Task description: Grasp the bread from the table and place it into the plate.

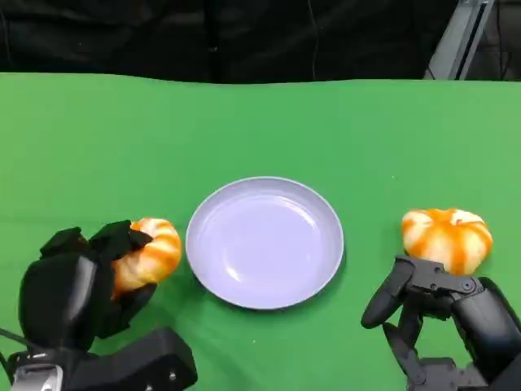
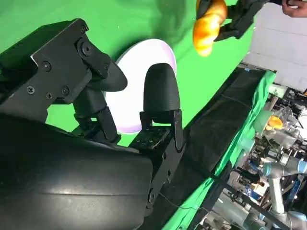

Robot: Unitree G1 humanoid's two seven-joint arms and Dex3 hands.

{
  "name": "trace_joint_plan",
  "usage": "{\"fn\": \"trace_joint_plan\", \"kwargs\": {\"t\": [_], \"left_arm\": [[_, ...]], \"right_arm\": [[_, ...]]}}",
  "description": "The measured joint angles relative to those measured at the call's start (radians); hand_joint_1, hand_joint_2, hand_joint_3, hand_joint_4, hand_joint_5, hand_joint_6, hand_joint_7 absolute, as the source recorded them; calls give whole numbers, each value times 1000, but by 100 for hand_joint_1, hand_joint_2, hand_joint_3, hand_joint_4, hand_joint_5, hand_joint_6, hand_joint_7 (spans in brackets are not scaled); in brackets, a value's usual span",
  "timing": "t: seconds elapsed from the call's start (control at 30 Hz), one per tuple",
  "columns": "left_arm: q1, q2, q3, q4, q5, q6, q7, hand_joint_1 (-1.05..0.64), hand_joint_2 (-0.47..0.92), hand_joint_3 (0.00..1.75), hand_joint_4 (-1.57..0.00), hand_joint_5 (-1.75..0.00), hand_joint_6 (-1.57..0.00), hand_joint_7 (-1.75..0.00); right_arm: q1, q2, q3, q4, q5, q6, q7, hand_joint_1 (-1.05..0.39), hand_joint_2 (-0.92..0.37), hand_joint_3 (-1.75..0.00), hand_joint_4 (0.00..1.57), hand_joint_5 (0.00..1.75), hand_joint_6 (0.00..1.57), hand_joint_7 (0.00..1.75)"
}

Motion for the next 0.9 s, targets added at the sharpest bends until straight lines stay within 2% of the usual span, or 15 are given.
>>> {"fn": "trace_joint_plan", "kwargs": {"t": [0.1,0.23,0.4,0.5,0.53,0.6,0.67,0.83,0.87,0.9], "left_arm": [[-1,0,1,-40,23,-24,44,-19,36,126,-86,-170,-82,-133],[-24,0,-6,-86,41,-61,54,-18,33,134,-88,-174,-83,-136],[-88,-16,-26,-95,44,-80,50,-19,37,134,-88,-175,-81,-139],[-129,-22,-54,-90,39,-85,-2,-21,40,130,-89,-175,-82,-142],[-149,-28,-65,-80,39,-90,-14,-19,40,129,-90,-175,-77,-154],[-190,-39,-91,-45,42,-96,-31,-18,40,128,-90,-175,-73,-162],[-229,-55,-117,-4,45,-96,-47,-19,35,129,-91,-175,-76,-159],[-317,-99,-177,101,55,-78,-89,-19,34,125,-88,-175,-76,-157],[-331,-105,-186,120,58,-77,-94,-18,35,122,-87,-175,-77,-154],[-349,-112,-197,146,62,-74,-99,-20,43,108,-81,-173,-79,-135]], "right_arm": [[-1,0,0,4,0,-4,0,3,-38,-125,82,168,72,139],[-2,0,0,5,1,-4,0,4,-39,-125,81,168,71,140],[-2,0,1,5,1,-4,0,5,-40,-124,79,167,71,141],[-2,1,1,6,2,-4,0,5,-40,-123,79,166,71,141],[-2,1,1,6,2,-4,-1,5,-40,-123,79,166,71,141],[-3,1,2,6,2,-5,-2,6,-39,-124,80,167,71,141],[-2,1,2,6,1,-6,-3,6,-39,-124,80,167,71,141],[-1,1,3,7,1,-8,-3,6,-40,-123,80,167,71,140],[1,1,3,7,1,-8,-3,6,-40,-123,80,167,71,140],[2,1,3,7,1,-8,-3,6,-41,-122,80,167,71,140]]}}
